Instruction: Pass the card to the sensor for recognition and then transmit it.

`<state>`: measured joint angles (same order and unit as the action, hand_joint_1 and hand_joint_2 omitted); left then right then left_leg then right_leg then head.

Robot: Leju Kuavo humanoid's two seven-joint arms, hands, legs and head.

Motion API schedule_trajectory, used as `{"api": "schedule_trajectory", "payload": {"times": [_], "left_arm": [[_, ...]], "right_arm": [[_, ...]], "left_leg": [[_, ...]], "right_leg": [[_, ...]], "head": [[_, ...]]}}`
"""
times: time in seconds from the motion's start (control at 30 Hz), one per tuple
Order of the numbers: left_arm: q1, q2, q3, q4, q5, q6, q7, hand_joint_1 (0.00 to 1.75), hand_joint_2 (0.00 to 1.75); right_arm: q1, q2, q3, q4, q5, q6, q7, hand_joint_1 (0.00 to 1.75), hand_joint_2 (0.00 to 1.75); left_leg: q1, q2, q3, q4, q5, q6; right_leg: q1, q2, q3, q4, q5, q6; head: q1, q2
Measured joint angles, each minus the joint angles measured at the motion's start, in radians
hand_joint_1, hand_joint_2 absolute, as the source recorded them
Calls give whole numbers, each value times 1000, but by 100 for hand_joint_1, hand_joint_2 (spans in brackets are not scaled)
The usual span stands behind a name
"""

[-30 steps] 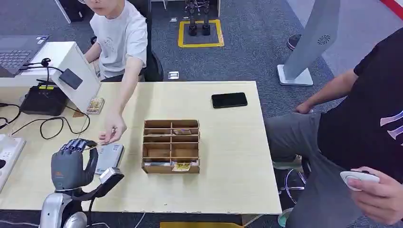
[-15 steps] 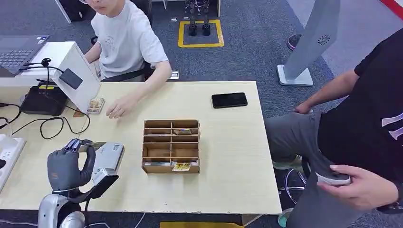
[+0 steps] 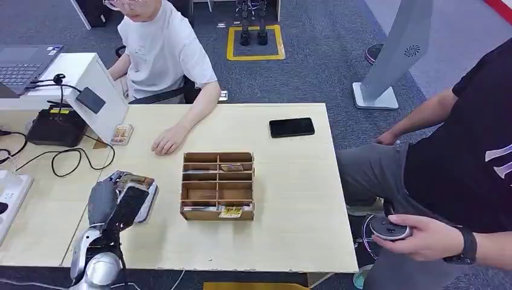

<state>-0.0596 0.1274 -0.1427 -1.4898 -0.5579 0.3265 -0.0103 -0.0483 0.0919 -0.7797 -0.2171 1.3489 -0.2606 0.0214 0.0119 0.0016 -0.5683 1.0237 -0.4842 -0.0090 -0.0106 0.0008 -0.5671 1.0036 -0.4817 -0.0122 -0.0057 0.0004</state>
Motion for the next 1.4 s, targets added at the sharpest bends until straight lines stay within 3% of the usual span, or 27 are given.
{"api": "schedule_trajectory", "payload": {"times": [0.2, 0.3, 0.5, 0.87, 1.2, 1.4], "left_arm": [[-72, -45, 1, 112, 94, 25, 2, 175, 175], [-113, -61, 2, 197, 103, 79, 4, 175, 175], [-142, -89, 3, 328, 65, 194, -13, 175, 175], [-160, -102, 35, 457, 9, 267, -19, 175, 175], [-165, -104, 64, 496, 13, 268, -20, 175, 175], [-167, -104, 92, 495, 113, 182, -54, 175, 175]], "right_arm": [[-3, 1, 0, 0, 14, -4, 10, 0, 175], [-6, 3, 1, 0, 21, -4, 12, 0, 175], [-9, 6, 8, 0, 32, -2, 19, 0, 175], [-11, 8, 22, 2, 42, -1, 18, 0, 175], [-11, 9, 23, 4, 43, -1, 16, 0, 175], [-10, 9, 23, 5, 44, -3, 13, 0, 175]], "left_leg": [[0, 1, 0, 0, 0, 0], [0, 0, 0, 0, 0, 0], [0, 0, 0, 0, 0, 0], [0, 0, 0, 0, 0, 0], [0, 1, 0, 0, 0, 0], [0, 1, 0, 0, 0, 0]], "right_leg": [[0, 1, 0, 0, 0, 0], [0, 0, 0, 0, 0, 0], [0, 0, 0, 0, 0, 0], [0, 1, 0, 0, 0, 0], [0, 1, 0, 0, 0, 0], [0, 1, 0, 0, 0, 0]], "head": [[0, 0], [0, 0], [0, 0], [0, 0], [0, 0], [0, 0]]}}
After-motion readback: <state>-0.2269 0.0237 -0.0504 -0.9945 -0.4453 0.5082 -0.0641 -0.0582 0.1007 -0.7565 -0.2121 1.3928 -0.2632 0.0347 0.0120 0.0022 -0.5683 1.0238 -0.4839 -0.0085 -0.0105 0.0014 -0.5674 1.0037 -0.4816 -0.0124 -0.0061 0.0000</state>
